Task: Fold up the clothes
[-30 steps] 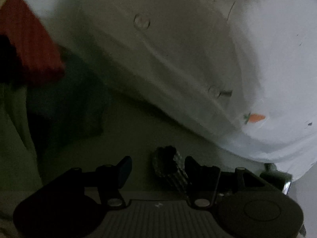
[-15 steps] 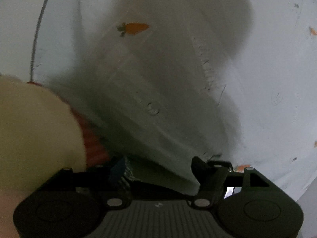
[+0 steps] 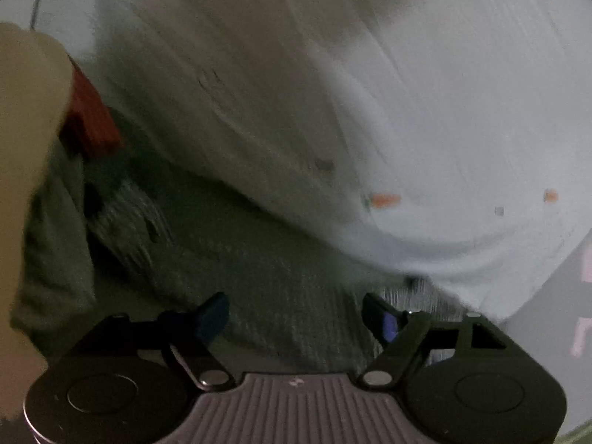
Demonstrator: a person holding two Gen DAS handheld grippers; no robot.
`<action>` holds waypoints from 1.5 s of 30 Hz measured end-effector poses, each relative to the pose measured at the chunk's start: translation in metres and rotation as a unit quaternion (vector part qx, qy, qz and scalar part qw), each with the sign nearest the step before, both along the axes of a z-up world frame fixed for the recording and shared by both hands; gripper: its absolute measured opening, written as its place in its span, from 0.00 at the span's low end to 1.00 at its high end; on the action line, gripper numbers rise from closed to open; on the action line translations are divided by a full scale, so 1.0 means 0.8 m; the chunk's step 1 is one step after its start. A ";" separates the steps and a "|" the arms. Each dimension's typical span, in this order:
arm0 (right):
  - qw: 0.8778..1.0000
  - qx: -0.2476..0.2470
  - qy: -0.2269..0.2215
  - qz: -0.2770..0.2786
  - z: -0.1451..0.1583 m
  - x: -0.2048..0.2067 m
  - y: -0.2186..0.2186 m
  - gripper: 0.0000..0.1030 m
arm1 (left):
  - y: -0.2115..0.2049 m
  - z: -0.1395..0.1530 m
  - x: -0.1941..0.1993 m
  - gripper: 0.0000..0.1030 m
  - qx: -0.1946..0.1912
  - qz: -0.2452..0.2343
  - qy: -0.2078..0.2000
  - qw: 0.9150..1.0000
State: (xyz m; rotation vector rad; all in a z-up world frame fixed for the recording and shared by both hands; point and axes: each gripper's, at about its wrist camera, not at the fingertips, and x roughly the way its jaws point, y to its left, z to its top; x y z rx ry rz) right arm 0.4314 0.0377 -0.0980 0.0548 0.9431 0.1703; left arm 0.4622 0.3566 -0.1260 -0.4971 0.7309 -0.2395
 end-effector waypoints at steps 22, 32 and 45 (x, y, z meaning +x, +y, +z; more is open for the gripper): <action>0.955 -0.261 -0.054 0.127 -0.075 -0.375 -0.080 0.51 | -0.222 -0.069 -0.220 0.80 0.060 -0.090 0.160 0.981; 0.983 -0.157 -0.032 0.086 -0.069 -0.376 -0.113 0.54 | -0.209 -0.077 -0.250 0.80 0.072 -0.071 0.170 0.980; 0.999 0.044 -0.011 0.026 -0.029 -0.372 -0.150 0.01 | -0.174 -0.049 -0.251 0.80 0.071 -0.048 0.150 0.985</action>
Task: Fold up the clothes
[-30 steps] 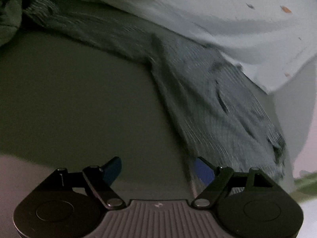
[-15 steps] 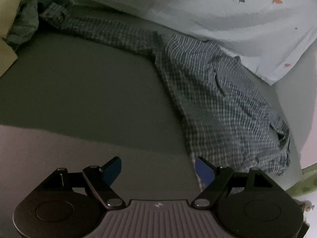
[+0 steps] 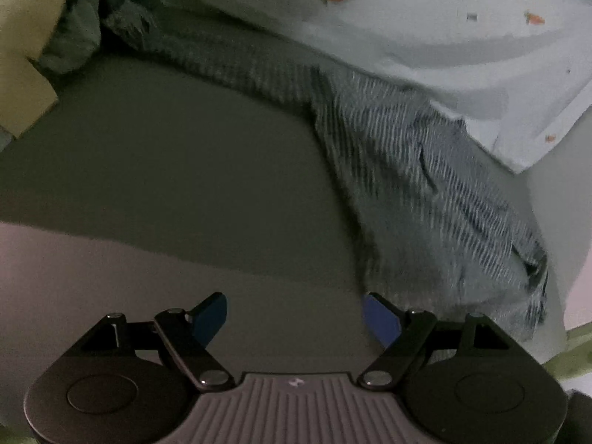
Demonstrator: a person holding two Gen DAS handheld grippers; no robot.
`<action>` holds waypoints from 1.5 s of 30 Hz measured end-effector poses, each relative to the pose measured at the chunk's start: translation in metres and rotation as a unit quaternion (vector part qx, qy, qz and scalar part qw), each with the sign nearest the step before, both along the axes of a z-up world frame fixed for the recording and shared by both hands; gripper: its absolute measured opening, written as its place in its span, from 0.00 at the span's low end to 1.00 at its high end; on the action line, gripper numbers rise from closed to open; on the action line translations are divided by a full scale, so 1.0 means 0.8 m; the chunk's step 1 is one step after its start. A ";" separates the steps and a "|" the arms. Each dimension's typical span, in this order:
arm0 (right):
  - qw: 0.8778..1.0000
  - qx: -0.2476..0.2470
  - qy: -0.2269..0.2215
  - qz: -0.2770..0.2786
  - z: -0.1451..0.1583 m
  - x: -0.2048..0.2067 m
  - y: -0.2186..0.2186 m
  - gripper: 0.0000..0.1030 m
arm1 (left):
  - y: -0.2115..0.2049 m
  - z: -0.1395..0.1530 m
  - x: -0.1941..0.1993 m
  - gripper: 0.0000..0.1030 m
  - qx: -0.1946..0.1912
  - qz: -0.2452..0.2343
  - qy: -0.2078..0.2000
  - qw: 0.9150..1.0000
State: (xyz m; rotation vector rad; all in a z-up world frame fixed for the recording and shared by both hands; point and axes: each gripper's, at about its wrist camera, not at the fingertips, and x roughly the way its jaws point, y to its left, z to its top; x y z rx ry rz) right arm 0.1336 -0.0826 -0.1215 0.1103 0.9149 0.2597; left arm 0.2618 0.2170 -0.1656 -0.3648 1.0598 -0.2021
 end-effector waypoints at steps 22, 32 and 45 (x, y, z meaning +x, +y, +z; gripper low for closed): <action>0.997 -0.007 0.070 0.040 0.029 0.015 0.004 0.52 | -0.041 -0.039 0.047 0.80 -0.025 -0.056 0.024 0.998; 0.991 -0.053 -0.009 -0.123 0.033 0.111 -0.234 0.84 | -0.169 -0.020 0.082 0.81 0.011 -0.048 -0.021 0.999; 0.994 -0.013 -0.109 -0.028 -0.013 0.418 -0.440 0.87 | -0.309 -0.057 0.186 0.83 0.137 0.118 -0.013 0.984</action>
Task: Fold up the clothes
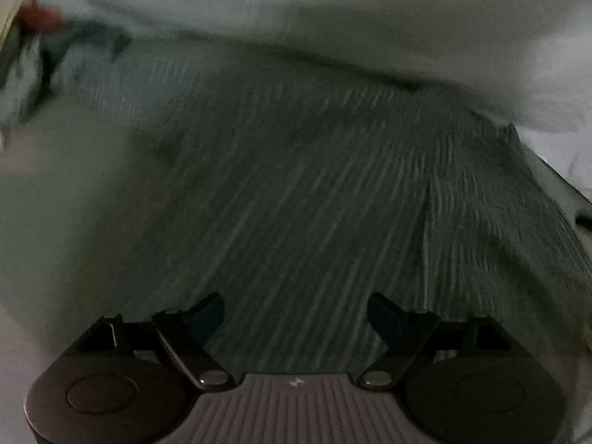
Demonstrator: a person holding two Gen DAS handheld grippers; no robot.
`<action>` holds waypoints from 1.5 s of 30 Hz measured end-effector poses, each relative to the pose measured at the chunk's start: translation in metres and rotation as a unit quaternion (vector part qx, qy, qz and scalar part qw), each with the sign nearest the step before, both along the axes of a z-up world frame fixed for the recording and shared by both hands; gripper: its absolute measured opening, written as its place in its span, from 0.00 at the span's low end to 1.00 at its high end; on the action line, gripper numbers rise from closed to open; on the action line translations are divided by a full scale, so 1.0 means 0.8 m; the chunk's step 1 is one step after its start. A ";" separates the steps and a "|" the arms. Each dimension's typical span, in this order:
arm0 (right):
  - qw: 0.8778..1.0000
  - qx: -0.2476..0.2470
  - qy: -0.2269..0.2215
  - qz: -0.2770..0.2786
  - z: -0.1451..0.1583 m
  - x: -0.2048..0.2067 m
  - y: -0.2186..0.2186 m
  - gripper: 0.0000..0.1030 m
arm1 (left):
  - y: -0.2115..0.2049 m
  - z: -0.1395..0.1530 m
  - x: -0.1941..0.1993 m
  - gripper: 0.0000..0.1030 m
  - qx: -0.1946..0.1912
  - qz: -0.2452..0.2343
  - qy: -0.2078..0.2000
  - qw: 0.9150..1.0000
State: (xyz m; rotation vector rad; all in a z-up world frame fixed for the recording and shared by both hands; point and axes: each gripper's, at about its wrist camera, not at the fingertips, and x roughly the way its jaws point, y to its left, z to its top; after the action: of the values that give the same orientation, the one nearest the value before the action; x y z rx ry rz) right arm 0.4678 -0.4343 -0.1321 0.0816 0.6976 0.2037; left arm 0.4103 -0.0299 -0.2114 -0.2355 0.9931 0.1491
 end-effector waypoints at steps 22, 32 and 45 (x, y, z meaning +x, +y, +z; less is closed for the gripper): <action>0.994 -0.110 0.003 0.020 -0.048 0.275 0.118 0.08 | 0.003 -0.032 0.178 0.83 -0.005 -0.024 -0.077 0.997; 0.987 -0.156 0.011 0.032 -0.048 0.335 0.144 0.28 | 0.009 -0.063 0.169 0.84 0.024 -0.009 -0.082 0.996; 0.968 -0.132 0.049 -0.209 0.002 -0.046 -0.075 0.83 | -0.068 -0.029 0.072 0.84 0.051 -0.075 -0.055 0.994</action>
State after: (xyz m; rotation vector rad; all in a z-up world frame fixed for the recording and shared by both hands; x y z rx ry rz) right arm 0.4313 -0.4947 -0.1308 -0.0178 0.7849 -0.3014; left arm 0.4676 -0.0842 -0.2343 -0.0741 0.8870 0.0492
